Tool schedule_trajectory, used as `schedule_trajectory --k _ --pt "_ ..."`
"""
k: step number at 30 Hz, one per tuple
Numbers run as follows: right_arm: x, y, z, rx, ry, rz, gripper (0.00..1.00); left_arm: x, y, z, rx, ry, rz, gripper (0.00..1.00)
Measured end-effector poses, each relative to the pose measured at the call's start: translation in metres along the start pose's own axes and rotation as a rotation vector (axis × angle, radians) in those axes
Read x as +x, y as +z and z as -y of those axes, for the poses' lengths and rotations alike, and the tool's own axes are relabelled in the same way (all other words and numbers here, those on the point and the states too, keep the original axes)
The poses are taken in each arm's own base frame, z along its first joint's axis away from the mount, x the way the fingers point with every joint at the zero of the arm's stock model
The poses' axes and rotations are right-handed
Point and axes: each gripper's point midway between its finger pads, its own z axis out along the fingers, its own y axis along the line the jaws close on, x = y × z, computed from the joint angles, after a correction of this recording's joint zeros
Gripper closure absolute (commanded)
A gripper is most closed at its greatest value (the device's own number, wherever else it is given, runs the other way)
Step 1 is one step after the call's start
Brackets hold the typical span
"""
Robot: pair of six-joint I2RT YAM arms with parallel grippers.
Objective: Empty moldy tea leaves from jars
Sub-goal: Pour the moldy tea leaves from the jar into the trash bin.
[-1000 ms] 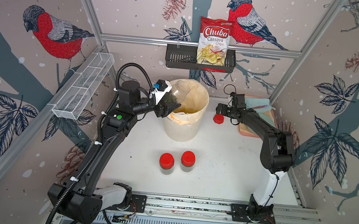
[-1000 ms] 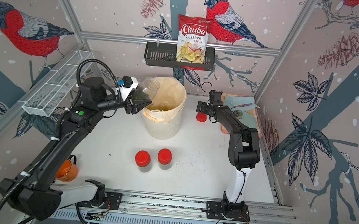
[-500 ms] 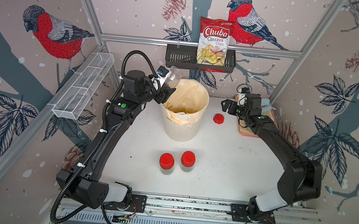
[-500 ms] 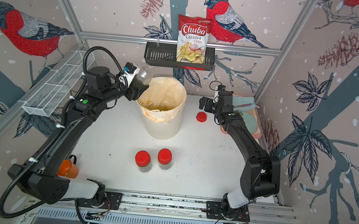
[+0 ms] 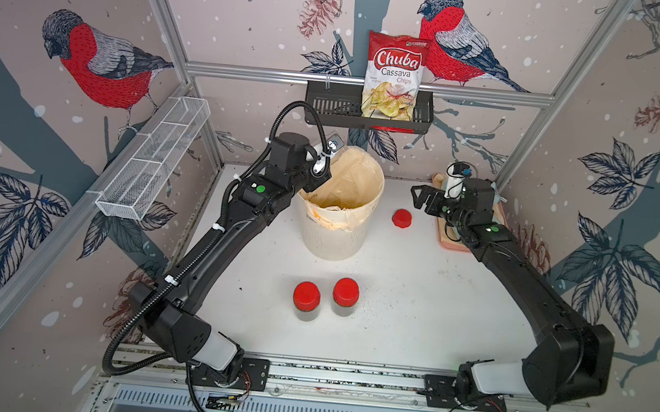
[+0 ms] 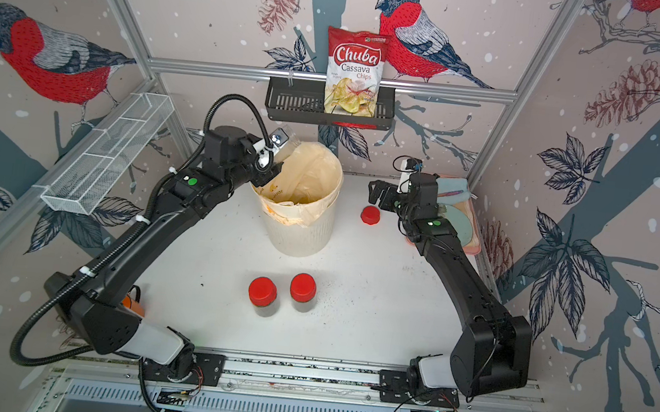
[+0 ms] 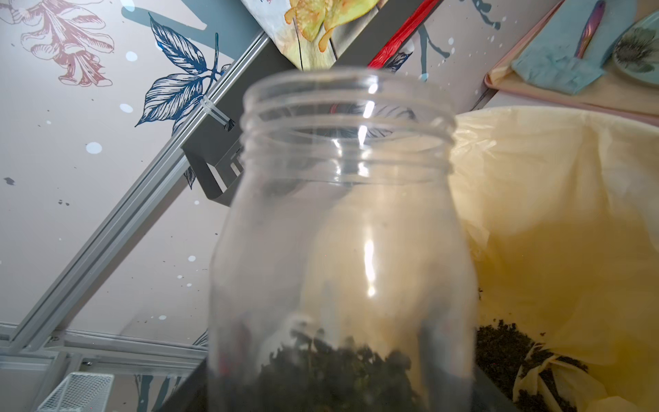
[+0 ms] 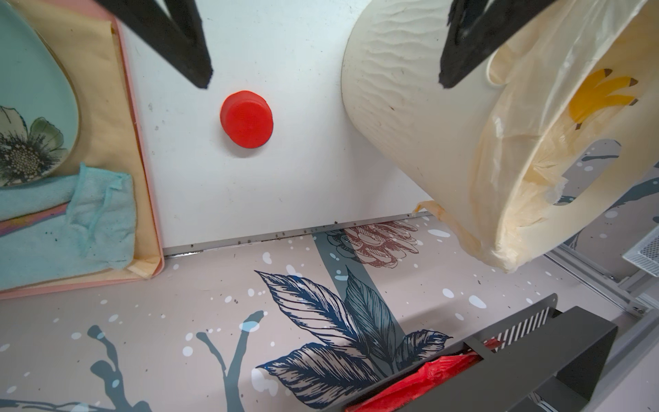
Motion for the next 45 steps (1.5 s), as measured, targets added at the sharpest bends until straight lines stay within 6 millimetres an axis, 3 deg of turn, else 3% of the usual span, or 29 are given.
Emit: schedule_trajectory --k 12,20,30,37,45 --pt "-0.001 -0.009 -0.007 -0.033 -0.003 0.010 0.01 0.007 0.008 0.007 -0.104 0.218 -0.179 0.73" --pt "0.001 -0.010 -0.007 -0.037 0.000 0.007 0.01 -0.009 0.005 0.008 -0.053 0.212 -0.194 0.70" --pt "0.002 -0.010 -0.010 -0.058 0.005 0.001 0.01 -0.008 0.005 0.025 0.063 0.183 -0.245 0.71" --pt "0.004 -0.009 -0.010 -0.062 0.010 -0.004 0.00 0.015 0.015 0.030 0.035 0.207 -0.359 0.73" --pt "0.006 -0.009 -0.012 -0.078 0.025 -0.011 0.01 0.027 0.006 0.015 -0.145 0.304 -0.457 0.69"
